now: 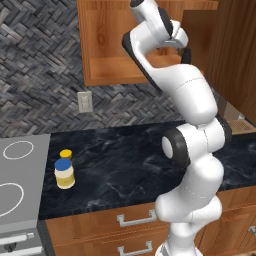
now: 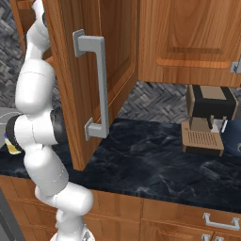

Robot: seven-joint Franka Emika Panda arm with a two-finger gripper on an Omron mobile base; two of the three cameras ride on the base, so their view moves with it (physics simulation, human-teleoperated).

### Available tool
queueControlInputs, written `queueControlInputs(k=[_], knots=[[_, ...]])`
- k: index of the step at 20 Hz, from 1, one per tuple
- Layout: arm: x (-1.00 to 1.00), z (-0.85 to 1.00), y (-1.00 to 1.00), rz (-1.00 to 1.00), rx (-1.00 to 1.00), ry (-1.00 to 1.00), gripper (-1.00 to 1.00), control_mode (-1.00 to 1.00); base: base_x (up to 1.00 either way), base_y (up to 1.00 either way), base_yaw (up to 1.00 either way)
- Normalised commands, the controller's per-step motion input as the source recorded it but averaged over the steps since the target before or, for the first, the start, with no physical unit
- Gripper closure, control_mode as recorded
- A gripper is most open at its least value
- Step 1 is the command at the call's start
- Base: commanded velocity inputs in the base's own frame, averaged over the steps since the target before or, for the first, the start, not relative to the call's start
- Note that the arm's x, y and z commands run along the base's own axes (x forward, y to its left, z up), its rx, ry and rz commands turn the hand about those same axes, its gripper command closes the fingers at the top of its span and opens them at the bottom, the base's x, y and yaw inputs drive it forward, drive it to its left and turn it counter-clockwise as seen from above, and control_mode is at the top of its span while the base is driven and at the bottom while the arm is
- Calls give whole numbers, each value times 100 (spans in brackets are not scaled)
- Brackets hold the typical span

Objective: Collect the turmeric, mayonnaise, and shaker from the cabinet and place them next to the stove.

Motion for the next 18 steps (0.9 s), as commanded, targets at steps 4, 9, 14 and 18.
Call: queueControlInputs(k=[4, 9, 14, 18], knots=[[2, 0, -16, 0, 3, 0, -100, -100, 0, 0, 0], [11, -14, -16, 0, 8, 0, -100, -100, 0, 0, 0], [14, -12, -20, 0, 12, 0, -100, -100, 0, 0, 0], [12, 0, -23, 0, 11, 0, -100, -100, 0, 0, 0]])
